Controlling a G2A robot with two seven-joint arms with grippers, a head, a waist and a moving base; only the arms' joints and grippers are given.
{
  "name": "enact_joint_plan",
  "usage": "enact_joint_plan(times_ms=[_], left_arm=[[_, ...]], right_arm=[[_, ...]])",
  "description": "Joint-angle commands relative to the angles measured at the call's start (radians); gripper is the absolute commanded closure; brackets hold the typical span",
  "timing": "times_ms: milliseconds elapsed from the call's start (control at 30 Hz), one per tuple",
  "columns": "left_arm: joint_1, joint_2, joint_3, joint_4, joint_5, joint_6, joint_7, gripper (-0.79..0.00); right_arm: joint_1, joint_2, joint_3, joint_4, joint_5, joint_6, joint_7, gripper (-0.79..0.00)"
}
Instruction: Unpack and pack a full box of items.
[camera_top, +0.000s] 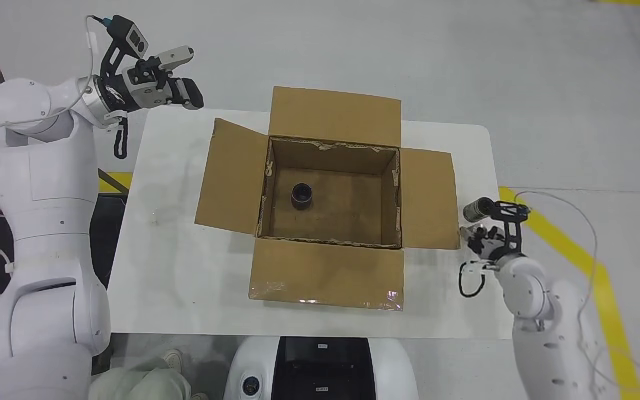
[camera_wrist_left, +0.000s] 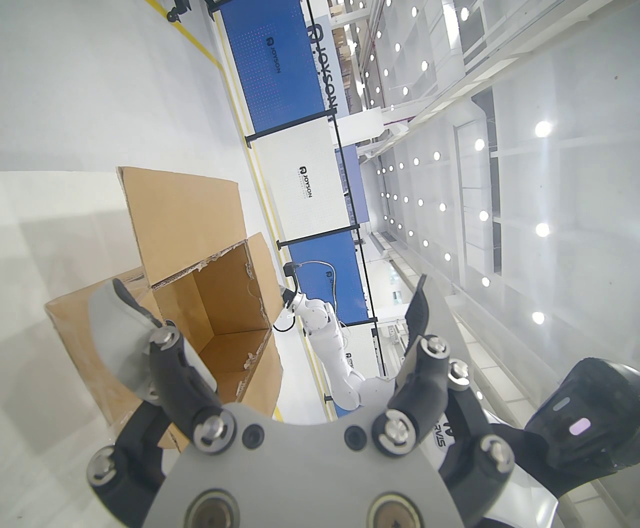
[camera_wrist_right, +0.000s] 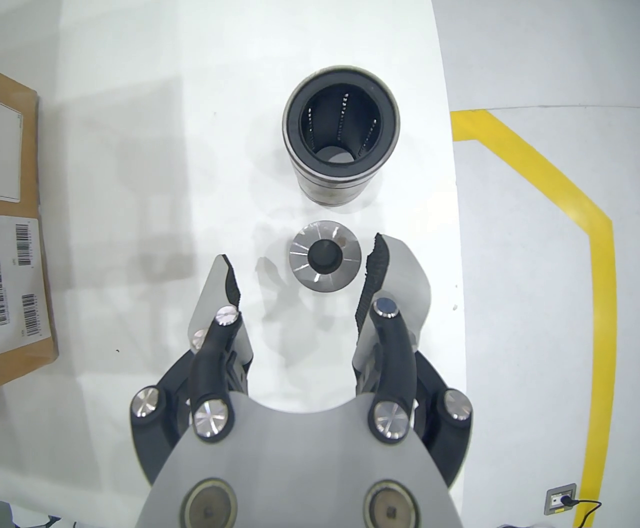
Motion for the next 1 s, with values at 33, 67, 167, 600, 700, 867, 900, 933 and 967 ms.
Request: enact_joint_plan(times_ms=[33, 67, 167, 600, 700, 867, 900, 933, 967], left_arm=[[0.0, 0.0, 0.0, 0.0, 0.0, 0.0, 0.0, -0.785], [0.0, 0.0, 0.0, 0.0, 0.0, 0.0, 0.0, -0.785], [0.0, 0.0, 0.0, 0.0, 0.0, 0.0, 0.0, -0.785], [0.0, 0.0, 0.0, 0.0, 0.0, 0.0, 0.0, -0.785], [0.0, 0.0, 0.0, 0.0, 0.0, 0.0, 0.0, -0.785], [0.0, 0.0, 0.0, 0.0, 0.0, 0.0, 0.0, -0.785], [0.0, 0.0, 0.0, 0.0, 0.0, 0.0, 0.0, -0.785], [0.0, 0.0, 0.0, 0.0, 0.0, 0.0, 0.0, -0.785], [0.0, 0.0, 0.0, 0.0, 0.0, 0.0, 0.0, -0.785]], right_arm=[[0.009, 0.002, -0.003, 0.013, -0.004, 0.0, 0.001, -0.511], [0.012, 0.002, -0.004, 0.017, -0.005, 0.002, 0.002, -0.508], [0.019, 0.003, -0.006, 0.033, -0.01, 0.012, -0.002, -0.486], [0.036, 0.006, -0.026, 0.071, 0.0, 0.029, -0.036, -0.234], [0.039, 0.007, -0.03, 0.074, 0.0, 0.029, -0.04, -0.034], [0.043, 0.009, -0.035, 0.078, 0.001, 0.025, -0.043, 0.0], [0.043, 0.009, -0.036, 0.077, 0.001, 0.024, -0.043, 0.0], [0.043, 0.009, -0.037, 0.075, 0.0, 0.024, -0.042, 0.0], [0.041, 0.01, -0.039, 0.07, 0.0, 0.022, -0.041, 0.0]])
